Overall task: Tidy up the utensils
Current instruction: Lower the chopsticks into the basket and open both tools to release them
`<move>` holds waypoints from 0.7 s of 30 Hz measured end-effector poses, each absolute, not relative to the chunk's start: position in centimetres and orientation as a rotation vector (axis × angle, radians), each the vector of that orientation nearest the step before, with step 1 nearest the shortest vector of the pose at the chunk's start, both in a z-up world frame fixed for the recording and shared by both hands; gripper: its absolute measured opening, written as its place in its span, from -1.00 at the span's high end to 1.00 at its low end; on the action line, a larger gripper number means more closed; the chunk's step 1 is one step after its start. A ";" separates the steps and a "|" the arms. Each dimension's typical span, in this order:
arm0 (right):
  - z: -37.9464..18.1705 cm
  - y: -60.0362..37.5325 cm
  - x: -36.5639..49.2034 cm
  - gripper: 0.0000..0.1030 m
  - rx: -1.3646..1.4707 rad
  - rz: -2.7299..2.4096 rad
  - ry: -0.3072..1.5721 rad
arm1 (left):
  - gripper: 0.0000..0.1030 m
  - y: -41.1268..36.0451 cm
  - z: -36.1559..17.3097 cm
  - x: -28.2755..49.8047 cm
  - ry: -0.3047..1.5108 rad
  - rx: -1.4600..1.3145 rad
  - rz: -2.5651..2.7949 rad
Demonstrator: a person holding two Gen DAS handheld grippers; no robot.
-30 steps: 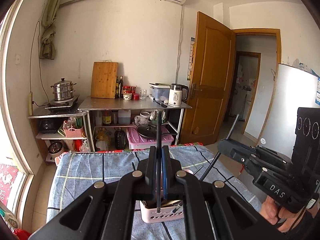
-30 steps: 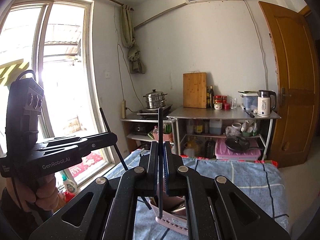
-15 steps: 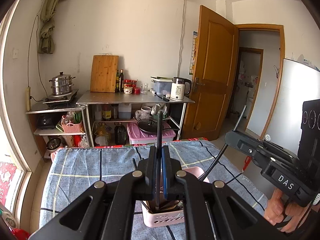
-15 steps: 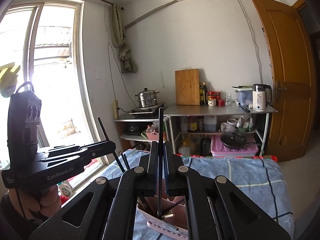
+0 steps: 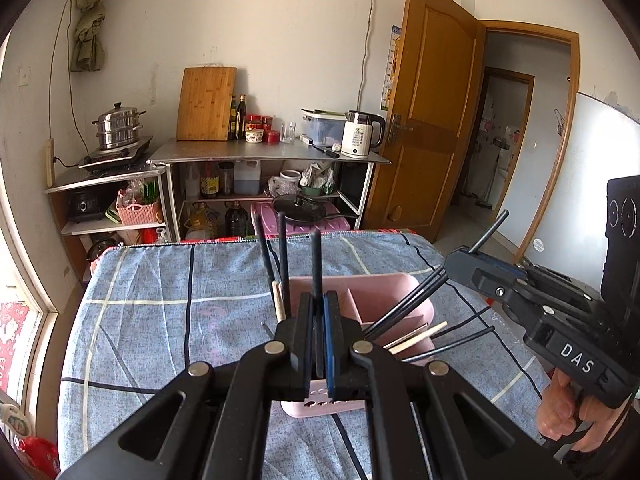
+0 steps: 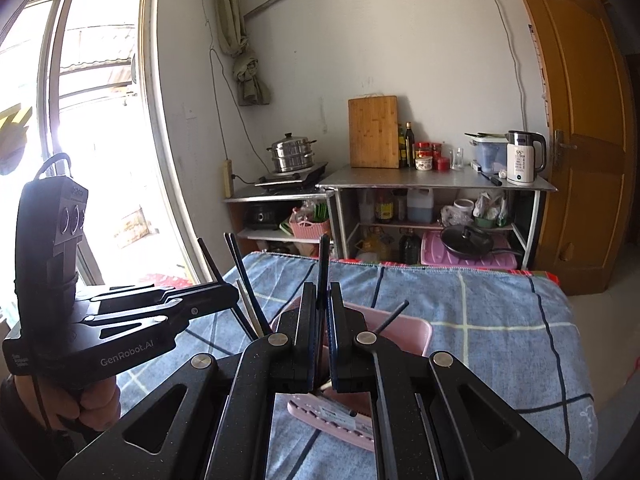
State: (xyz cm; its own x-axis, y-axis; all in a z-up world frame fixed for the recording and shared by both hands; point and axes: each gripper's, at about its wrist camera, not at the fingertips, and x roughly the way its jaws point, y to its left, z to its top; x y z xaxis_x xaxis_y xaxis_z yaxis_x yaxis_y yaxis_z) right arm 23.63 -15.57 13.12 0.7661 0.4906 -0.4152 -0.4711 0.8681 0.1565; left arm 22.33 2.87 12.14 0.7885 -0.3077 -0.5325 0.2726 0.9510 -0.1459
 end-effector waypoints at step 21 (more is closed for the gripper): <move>13.2 -16.5 22.2 0.77 0.025 0.513 0.484 | 0.41 3.2 12.4 20.6 0.561 -0.068 -0.289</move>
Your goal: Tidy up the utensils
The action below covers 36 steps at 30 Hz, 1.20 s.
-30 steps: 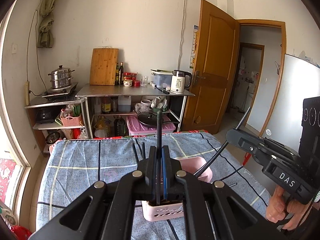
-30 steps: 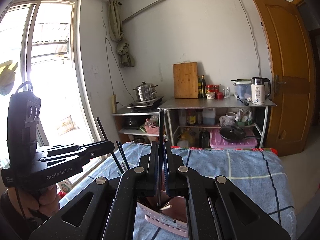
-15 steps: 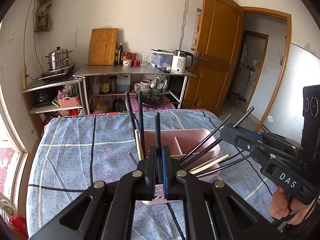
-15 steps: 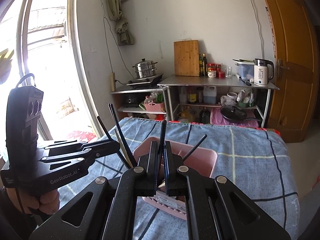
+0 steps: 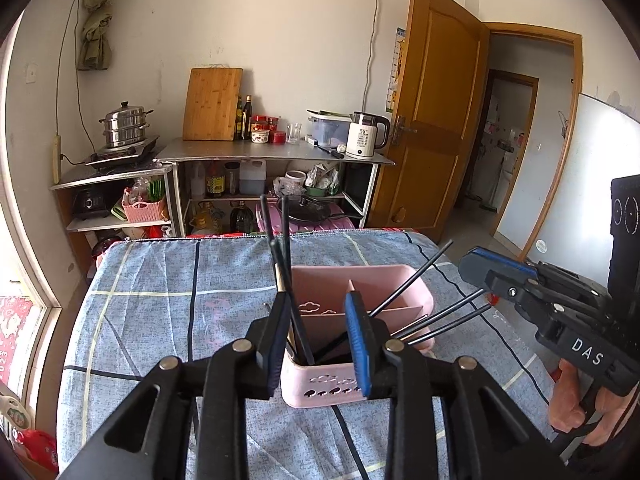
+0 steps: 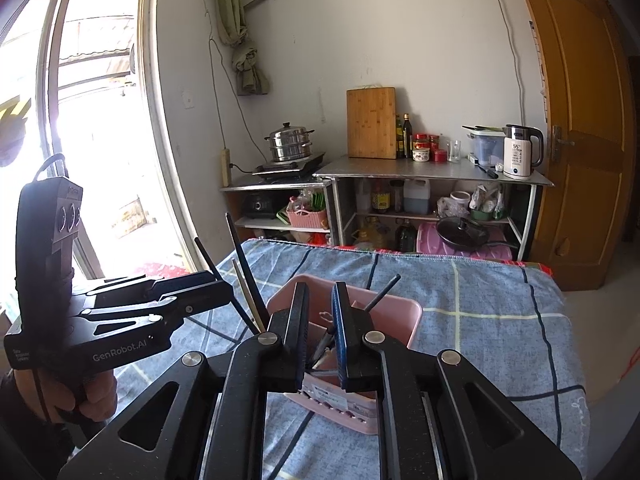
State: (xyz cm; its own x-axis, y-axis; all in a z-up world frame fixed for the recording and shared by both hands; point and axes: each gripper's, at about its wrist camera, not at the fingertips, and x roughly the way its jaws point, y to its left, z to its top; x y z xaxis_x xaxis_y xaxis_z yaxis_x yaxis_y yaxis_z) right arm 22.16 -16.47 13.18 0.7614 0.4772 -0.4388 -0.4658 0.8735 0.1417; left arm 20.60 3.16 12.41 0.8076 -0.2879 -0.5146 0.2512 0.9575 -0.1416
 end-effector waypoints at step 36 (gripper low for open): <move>8.1 -21.2 8.8 0.44 0.015 0.440 0.428 | 0.14 1.8 6.9 6.9 0.480 -0.069 -0.234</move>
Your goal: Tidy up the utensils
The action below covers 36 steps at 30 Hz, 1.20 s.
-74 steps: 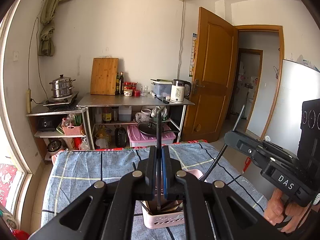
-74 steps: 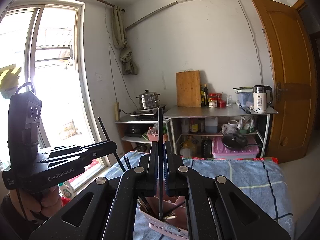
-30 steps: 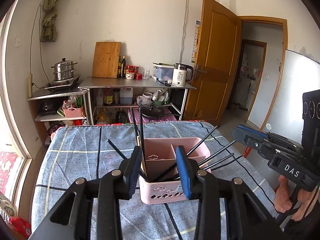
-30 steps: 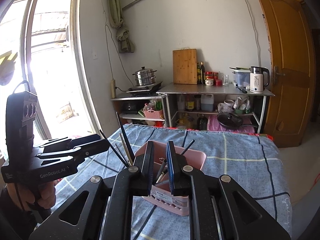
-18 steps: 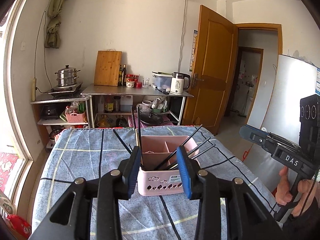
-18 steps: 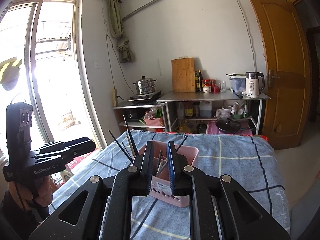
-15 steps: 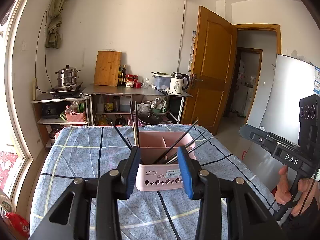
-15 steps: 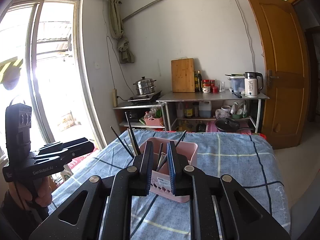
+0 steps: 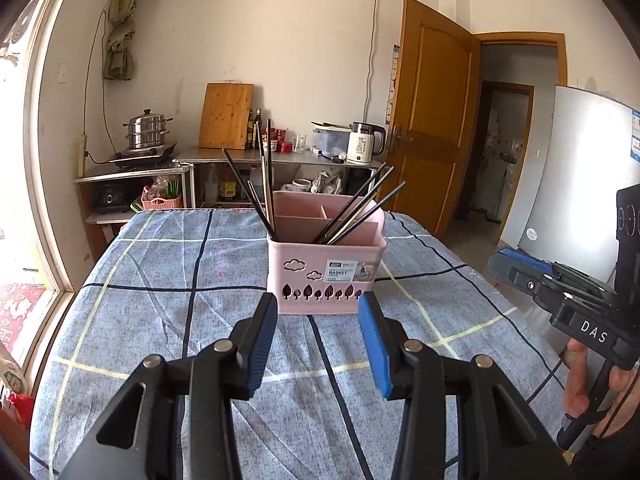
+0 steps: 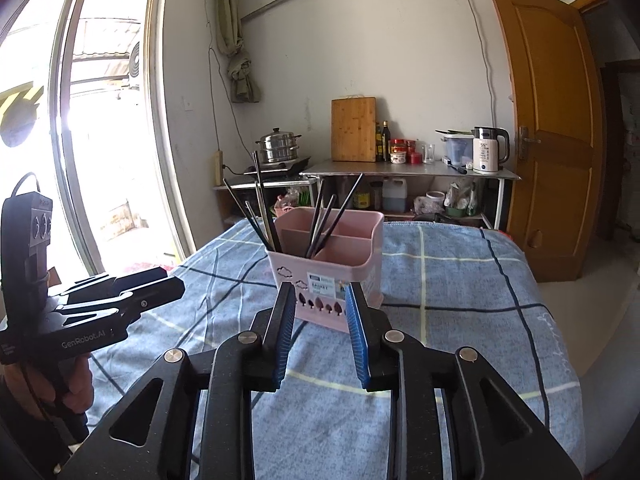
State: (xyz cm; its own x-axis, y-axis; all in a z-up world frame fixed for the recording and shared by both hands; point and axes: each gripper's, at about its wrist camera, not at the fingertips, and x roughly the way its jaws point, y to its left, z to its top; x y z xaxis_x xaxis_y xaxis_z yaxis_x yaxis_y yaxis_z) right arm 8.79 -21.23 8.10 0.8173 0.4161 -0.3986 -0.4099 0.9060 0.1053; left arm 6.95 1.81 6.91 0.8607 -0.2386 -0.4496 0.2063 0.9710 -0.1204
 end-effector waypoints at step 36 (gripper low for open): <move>3.6 -20.5 5.4 0.40 -0.008 0.380 0.486 | 0.14 0.7 2.7 3.7 0.491 -0.072 -0.195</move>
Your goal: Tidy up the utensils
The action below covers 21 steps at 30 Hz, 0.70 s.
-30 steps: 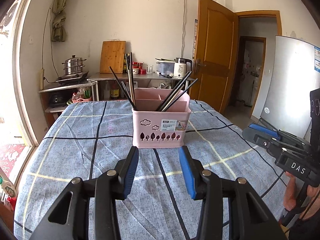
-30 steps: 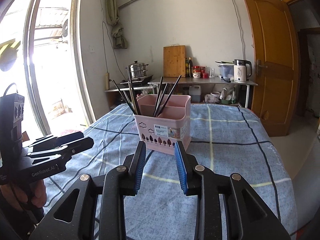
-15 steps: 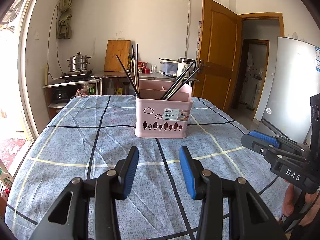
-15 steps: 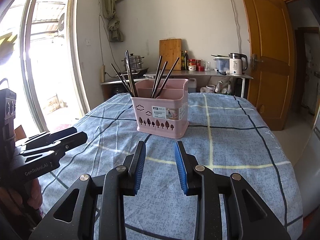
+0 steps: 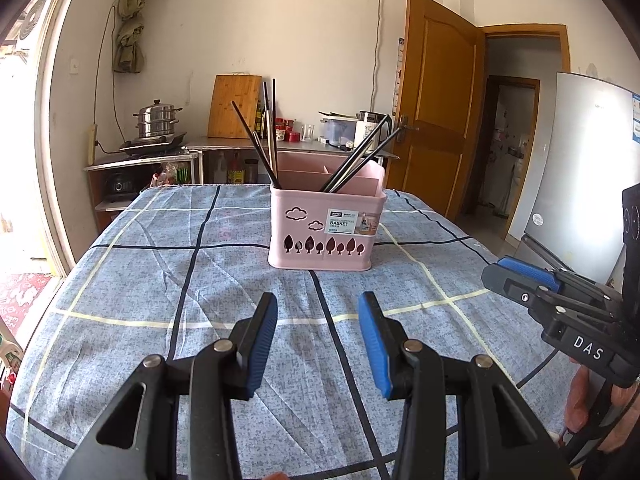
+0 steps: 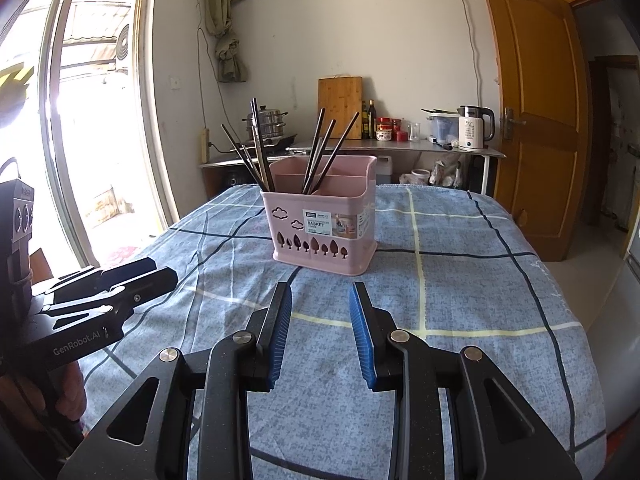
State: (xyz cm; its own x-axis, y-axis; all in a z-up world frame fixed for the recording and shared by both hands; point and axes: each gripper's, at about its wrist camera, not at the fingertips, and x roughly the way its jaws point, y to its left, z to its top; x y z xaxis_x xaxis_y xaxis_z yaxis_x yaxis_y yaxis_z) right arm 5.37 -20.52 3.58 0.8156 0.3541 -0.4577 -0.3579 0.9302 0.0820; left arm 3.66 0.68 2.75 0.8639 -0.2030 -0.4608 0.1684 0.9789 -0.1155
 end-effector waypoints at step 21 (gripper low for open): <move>3.5 -20.4 5.4 0.40 -0.005 0.379 0.496 | 0.14 0.6 2.6 3.7 0.494 -0.078 -0.188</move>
State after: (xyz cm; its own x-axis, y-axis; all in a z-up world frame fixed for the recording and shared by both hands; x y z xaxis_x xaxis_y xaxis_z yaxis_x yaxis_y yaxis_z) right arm 5.44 -20.37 3.50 0.8116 0.3532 -0.4654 -0.3557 0.9306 0.0859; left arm 3.71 0.61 2.61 0.8634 -0.1981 -0.4639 0.1603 0.9797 -0.1201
